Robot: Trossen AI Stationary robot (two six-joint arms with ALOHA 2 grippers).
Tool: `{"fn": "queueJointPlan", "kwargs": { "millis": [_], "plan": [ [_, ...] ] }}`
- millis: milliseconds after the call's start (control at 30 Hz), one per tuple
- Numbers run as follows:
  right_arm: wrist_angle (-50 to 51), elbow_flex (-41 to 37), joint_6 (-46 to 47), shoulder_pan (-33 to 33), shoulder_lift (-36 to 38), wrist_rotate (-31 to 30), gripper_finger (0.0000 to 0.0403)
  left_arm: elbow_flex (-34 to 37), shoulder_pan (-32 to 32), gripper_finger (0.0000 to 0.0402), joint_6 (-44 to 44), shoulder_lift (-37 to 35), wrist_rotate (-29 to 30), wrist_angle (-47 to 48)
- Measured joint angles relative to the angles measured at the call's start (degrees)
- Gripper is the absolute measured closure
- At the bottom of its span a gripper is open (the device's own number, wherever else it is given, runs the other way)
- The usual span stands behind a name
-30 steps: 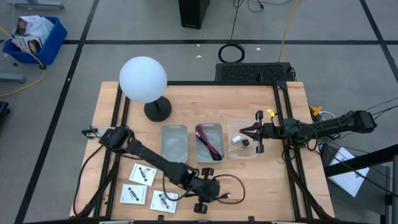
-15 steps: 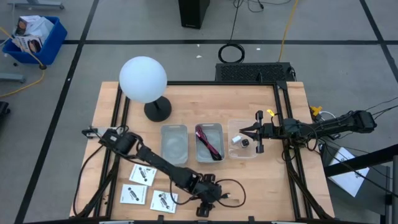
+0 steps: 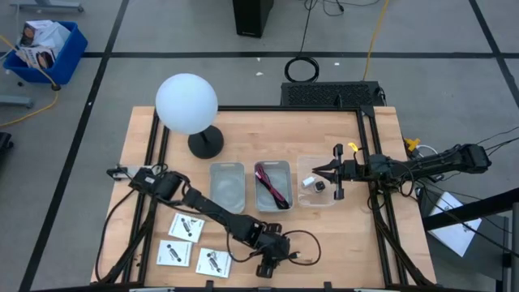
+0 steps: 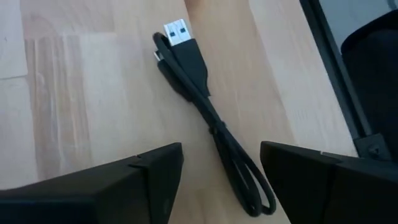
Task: Pick and place items into bin
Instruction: Put the black charger cable into the right gray bin
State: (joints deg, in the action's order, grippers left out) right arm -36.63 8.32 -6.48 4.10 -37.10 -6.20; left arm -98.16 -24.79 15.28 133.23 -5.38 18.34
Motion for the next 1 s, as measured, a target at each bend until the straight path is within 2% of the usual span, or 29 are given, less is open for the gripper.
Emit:
{"fn": "queueJointPlan", "kwargs": {
  "millis": [133, 400, 533, 733, 867, 1000],
  "plan": [
    [0.2, 0.0, 1.9, 0.0, -0.2, 0.0, 0.0383, 0.0, 1.2, 0.0189, -2.0, 0.0, 0.4, 1.2],
    [0.4, 0.0, 2.8, 0.0, -0.3, 0.2, 0.0383, -0.1, 3.8, 0.0207, -2.6, 0.0, 5.3, 6.5],
    [0.5, 0.0, 2.8, 0.0, -0.3, 0.2, 0.0383, -0.1, 4.7, 0.0208, -4.7, -0.1, 5.4, 8.1],
    [0.5, 0.0, 2.3, 0.0, -0.3, 0.2, 0.0383, 0.0, 4.9, 0.0214, -13.2, -0.1, 1.8, 8.9],
    [0.5, 0.0, 2.2, 0.0, -0.3, 0.2, 0.0383, 0.0, 4.4, 0.0246, -13.8, -0.1, 1.8, 8.9],
    [0.5, 0.0, 1.6, 0.0, -0.3, 0.2, 0.0383, 0.1, 3.9, 0.0305, -14.4, -0.1, 1.7, 8.8]
  ]
}}
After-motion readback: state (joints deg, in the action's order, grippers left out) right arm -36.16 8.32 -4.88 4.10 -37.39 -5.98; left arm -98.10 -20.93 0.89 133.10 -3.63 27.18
